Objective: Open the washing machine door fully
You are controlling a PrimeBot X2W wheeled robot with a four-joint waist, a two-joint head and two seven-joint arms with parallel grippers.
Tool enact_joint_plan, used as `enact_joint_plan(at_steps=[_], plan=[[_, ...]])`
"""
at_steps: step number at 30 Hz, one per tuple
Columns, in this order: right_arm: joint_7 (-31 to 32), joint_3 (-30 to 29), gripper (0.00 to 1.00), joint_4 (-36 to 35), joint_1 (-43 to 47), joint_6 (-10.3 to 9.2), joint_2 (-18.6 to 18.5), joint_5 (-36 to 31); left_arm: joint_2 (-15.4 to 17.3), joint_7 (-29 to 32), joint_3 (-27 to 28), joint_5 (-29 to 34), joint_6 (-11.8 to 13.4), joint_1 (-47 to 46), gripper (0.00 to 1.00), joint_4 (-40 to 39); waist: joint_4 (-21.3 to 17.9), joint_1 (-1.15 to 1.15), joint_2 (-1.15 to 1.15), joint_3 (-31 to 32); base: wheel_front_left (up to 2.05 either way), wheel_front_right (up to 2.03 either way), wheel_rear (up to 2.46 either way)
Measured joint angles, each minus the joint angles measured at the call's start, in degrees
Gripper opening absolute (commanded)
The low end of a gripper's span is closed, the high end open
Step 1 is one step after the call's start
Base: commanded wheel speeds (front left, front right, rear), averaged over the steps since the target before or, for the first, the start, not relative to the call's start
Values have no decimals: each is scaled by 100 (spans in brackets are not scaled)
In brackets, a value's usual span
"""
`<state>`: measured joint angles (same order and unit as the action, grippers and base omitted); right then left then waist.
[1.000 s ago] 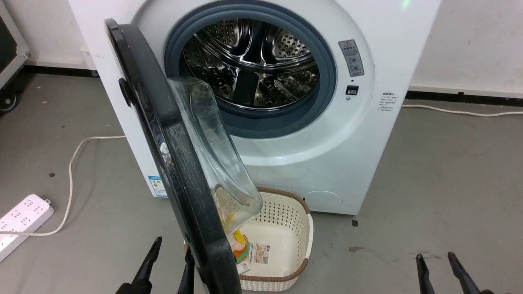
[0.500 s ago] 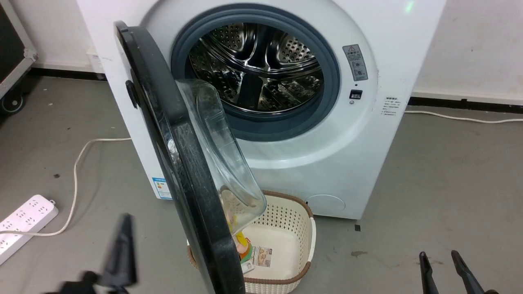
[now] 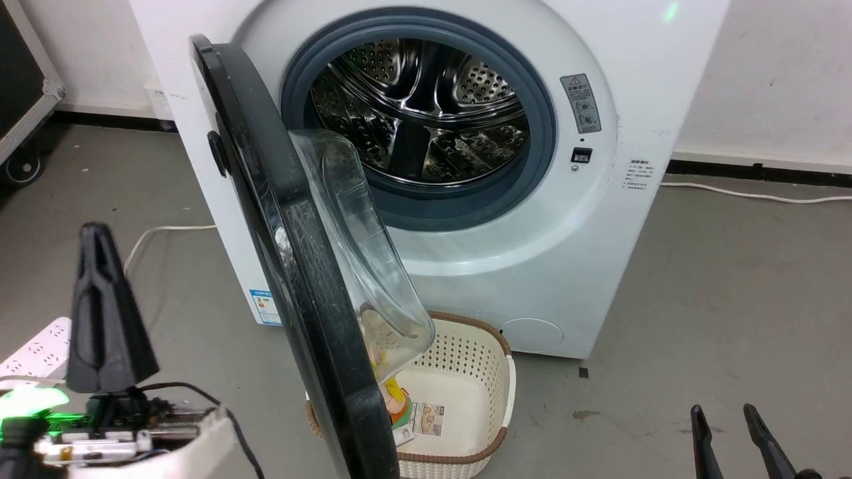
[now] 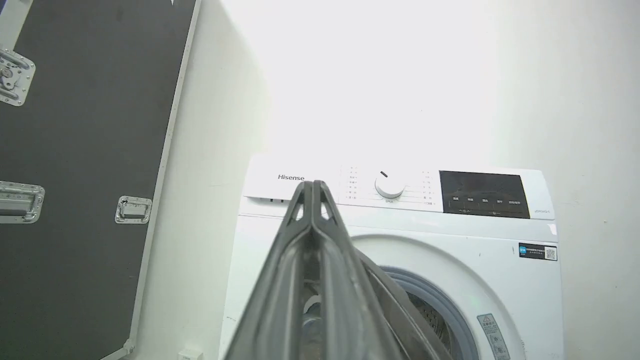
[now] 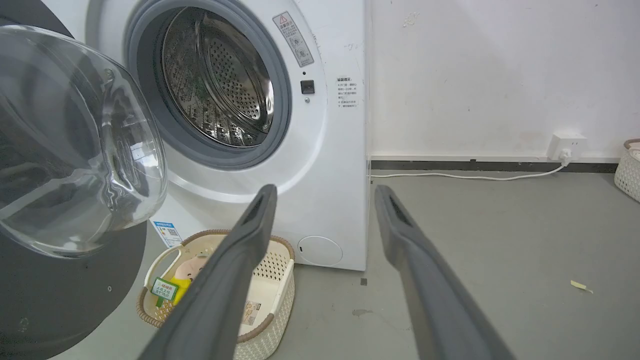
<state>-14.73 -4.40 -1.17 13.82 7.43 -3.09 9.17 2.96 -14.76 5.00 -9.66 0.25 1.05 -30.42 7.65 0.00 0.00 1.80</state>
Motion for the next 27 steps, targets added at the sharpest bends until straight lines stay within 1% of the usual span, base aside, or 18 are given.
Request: enact_joint_plan(at_steps=[4,7,11,14,15,18,27], plan=[[0,-10,100,10,-5,0,0,32,-2,0,-414,155,-164,-1,0,-159,8,0,0,7,0,0,0],[0,-9,100,15,-19,0,0,85,8,38,-906,299,-324,97,0,-116,28,0,0,6,0,0,0],[0,-21,100,24,-19,0,1,102,14,232,-1528,459,-457,288,0,-30,69,0,0,-2,0,0,0],[0,-38,100,35,-19,0,1,142,34,411,-2029,400,-571,459,0,220,104,0,0,-12,0,0,0],[0,-27,100,62,-20,0,1,149,129,489,-2440,343,-648,655,0,568,127,0,0,-22,0,0,0],[-1,-9,100,90,-23,0,2,151,164,547,-2650,278,-650,798,0,999,147,0,0,-33,0,0,0],[0,7,100,109,-33,0,3,158,133,584,-2871,182,-634,909,0,2083,176,0,0,-73,0,0,0]])
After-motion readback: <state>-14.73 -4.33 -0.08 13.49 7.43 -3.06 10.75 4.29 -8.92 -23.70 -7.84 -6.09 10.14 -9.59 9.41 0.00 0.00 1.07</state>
